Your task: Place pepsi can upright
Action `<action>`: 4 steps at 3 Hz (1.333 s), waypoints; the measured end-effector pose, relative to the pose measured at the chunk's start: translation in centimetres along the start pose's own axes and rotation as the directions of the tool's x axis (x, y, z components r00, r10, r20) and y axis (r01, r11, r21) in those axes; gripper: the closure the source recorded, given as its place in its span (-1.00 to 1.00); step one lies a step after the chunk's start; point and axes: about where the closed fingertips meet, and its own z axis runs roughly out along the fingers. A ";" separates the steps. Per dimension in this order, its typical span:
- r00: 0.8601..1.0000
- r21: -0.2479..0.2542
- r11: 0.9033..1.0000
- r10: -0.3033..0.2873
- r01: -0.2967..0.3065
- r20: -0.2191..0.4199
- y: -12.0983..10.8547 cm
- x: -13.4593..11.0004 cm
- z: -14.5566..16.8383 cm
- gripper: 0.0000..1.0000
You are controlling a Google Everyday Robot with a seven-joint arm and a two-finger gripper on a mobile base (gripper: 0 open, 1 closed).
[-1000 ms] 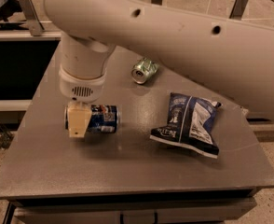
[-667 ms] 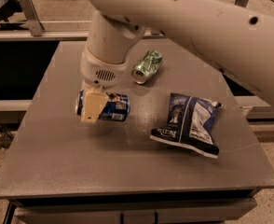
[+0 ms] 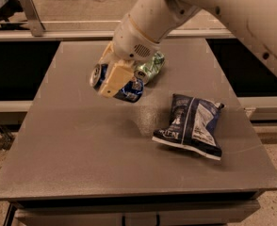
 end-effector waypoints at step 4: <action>0.935 0.188 0.980 -0.005 -0.066 0.354 -3.0 6.6 -8.8 1.00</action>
Offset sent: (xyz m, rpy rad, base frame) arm 0.0407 -0.1409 0.0440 0.4631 -0.0829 -0.1656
